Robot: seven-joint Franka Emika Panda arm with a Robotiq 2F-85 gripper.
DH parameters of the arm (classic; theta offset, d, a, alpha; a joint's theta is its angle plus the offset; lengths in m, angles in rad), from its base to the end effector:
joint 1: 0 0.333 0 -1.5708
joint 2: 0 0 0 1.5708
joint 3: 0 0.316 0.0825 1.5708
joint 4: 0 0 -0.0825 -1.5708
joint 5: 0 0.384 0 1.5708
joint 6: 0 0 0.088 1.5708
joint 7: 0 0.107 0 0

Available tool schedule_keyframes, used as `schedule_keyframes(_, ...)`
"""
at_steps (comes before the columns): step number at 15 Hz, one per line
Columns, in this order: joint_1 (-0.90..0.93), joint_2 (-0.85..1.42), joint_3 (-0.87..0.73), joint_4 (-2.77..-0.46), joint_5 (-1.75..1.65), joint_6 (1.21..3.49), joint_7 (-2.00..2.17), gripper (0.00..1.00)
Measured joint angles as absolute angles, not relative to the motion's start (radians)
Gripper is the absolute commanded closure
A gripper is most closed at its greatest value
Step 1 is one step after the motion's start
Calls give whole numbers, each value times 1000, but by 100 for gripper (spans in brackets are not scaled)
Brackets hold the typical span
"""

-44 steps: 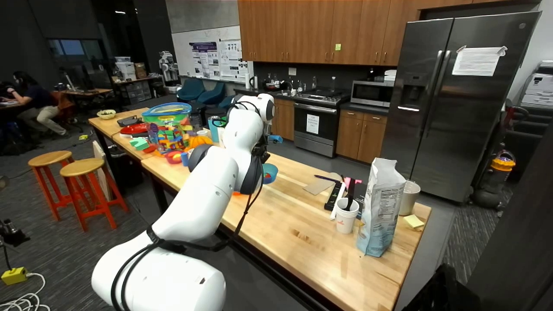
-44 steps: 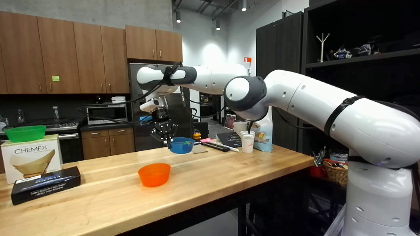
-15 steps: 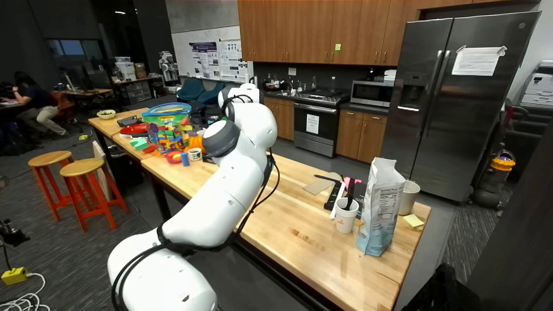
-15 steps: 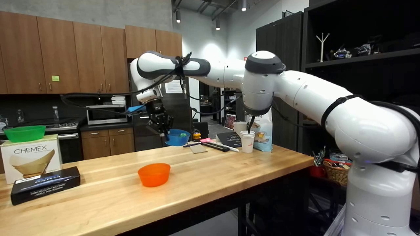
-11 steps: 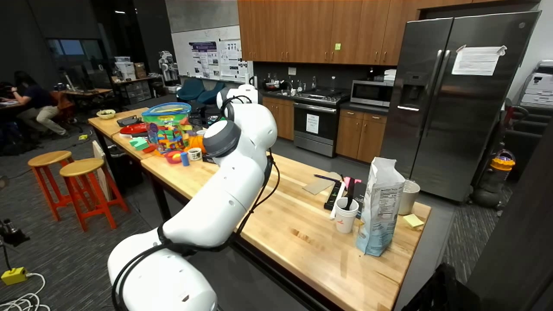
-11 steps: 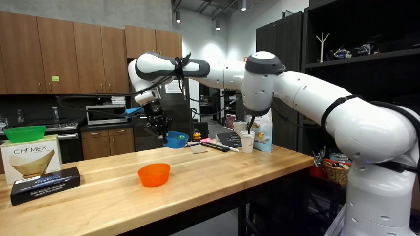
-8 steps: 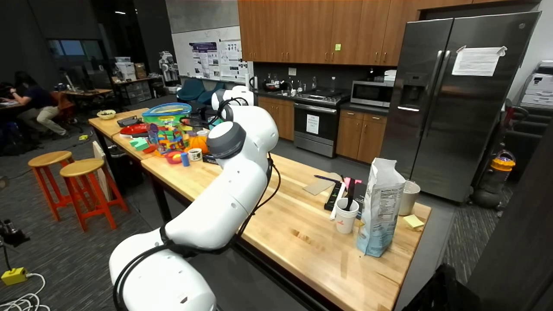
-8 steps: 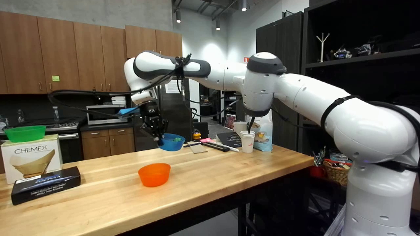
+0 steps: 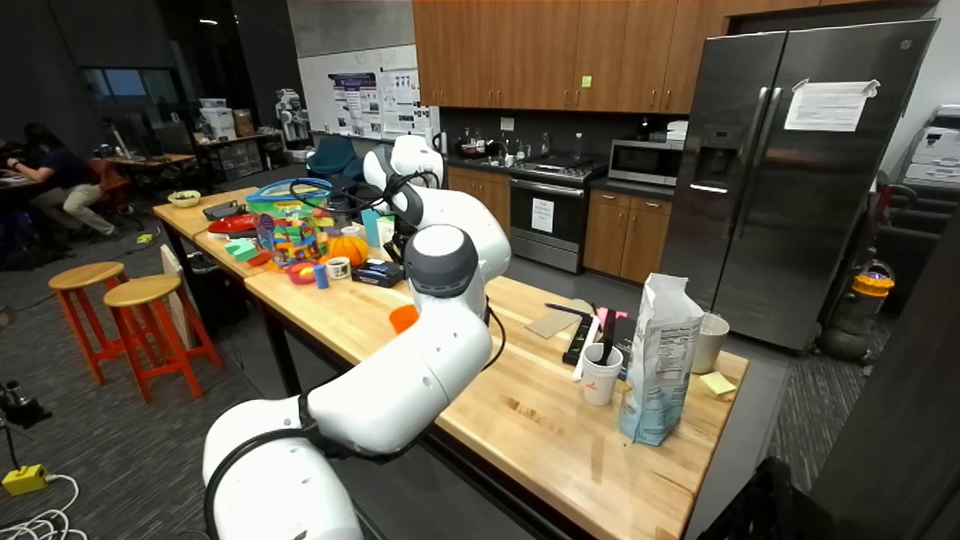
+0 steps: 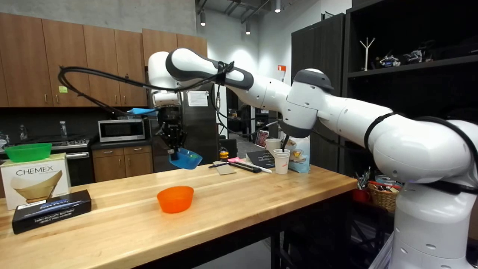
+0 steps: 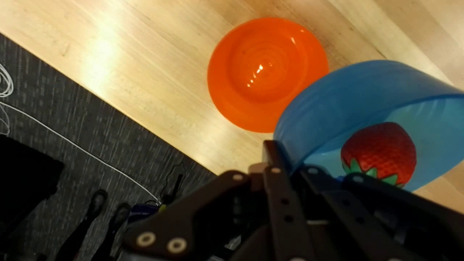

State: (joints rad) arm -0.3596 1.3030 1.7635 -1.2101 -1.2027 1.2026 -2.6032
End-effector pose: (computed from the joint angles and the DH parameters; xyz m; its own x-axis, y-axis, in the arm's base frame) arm 0.6294 0.2815 0.4360 -0.8968 -0.4095 0.1673 -0.3981 0.9120 0.0986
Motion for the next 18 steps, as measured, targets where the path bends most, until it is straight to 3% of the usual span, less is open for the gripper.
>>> schedule_keyframes(6, -398, 1465, 1908, -1307, -1275, 1211, -2604, 99)
schedule_keyframes(14, -417, 1474, 1885, -1353, -1108, 1301, -2603, 99)
schedule_keyframes(18, -467, 1473, 1858, -1409, -980, 1471, -2603, 99)
